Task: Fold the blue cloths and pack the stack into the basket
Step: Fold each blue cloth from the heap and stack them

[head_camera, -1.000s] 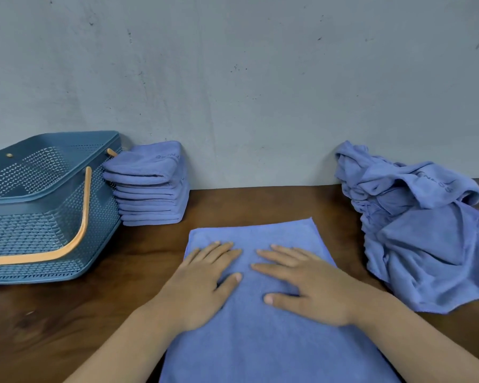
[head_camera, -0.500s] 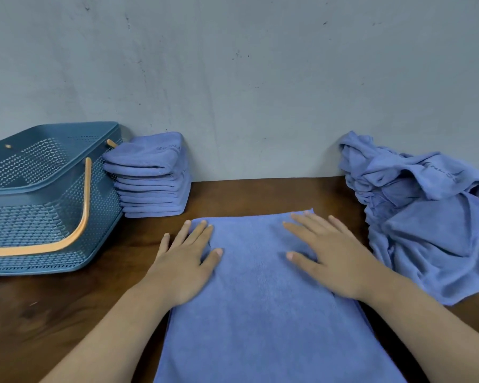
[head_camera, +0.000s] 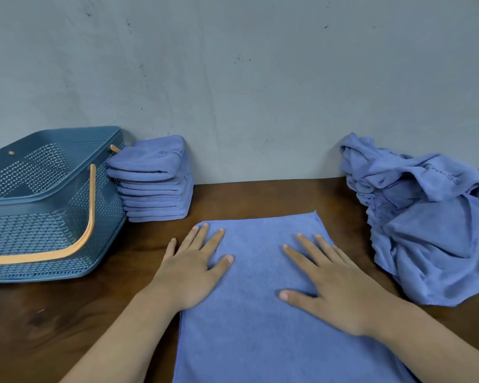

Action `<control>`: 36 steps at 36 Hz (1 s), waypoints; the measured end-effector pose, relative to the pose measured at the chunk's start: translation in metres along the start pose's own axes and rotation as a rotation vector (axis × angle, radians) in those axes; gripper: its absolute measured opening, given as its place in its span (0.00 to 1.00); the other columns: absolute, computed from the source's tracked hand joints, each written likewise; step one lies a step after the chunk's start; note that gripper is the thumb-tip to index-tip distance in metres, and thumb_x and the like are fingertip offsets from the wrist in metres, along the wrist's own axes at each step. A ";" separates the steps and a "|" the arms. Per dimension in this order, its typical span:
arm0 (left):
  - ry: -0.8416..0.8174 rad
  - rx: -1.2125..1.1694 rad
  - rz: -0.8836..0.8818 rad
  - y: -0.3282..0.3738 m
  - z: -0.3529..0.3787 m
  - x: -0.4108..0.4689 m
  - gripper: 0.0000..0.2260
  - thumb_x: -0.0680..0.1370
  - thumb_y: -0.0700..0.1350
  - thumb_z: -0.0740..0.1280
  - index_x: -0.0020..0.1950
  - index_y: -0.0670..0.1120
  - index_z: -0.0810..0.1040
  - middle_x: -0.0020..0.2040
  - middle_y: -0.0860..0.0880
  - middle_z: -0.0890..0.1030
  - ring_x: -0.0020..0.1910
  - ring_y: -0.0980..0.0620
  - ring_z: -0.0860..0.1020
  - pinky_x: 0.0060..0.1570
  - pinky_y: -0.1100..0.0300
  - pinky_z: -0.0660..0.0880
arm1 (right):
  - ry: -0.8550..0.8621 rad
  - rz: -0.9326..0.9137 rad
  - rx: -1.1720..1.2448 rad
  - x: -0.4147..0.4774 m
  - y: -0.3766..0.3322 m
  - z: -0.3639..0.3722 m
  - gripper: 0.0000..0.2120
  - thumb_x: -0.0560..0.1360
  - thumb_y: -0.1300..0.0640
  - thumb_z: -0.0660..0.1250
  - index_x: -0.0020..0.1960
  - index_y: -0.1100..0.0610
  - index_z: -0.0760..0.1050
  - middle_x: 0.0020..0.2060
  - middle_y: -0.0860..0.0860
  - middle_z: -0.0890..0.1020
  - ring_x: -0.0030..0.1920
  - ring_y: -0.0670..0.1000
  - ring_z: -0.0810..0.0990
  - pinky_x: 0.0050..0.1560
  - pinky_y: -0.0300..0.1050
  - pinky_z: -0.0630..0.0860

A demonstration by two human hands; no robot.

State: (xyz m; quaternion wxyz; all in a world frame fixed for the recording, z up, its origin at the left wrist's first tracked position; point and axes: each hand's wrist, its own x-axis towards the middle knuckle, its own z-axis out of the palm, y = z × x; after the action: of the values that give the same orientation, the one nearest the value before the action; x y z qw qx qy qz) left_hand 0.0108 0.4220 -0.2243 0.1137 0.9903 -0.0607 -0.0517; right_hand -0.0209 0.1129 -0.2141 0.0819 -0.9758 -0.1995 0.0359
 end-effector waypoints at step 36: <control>0.075 -0.127 0.187 0.019 0.012 -0.015 0.29 0.85 0.66 0.52 0.86 0.60 0.55 0.86 0.62 0.50 0.84 0.61 0.44 0.83 0.51 0.40 | 0.345 0.591 0.441 -0.037 0.029 -0.009 0.05 0.78 0.55 0.71 0.46 0.46 0.80 0.39 0.42 0.83 0.43 0.42 0.81 0.41 0.38 0.76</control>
State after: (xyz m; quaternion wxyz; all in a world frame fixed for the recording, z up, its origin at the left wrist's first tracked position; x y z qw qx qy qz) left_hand -0.0077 0.4029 -0.2298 0.1826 0.9724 -0.1453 -0.0075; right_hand -0.0429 0.0708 -0.2092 0.3079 -0.9418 0.1186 -0.0646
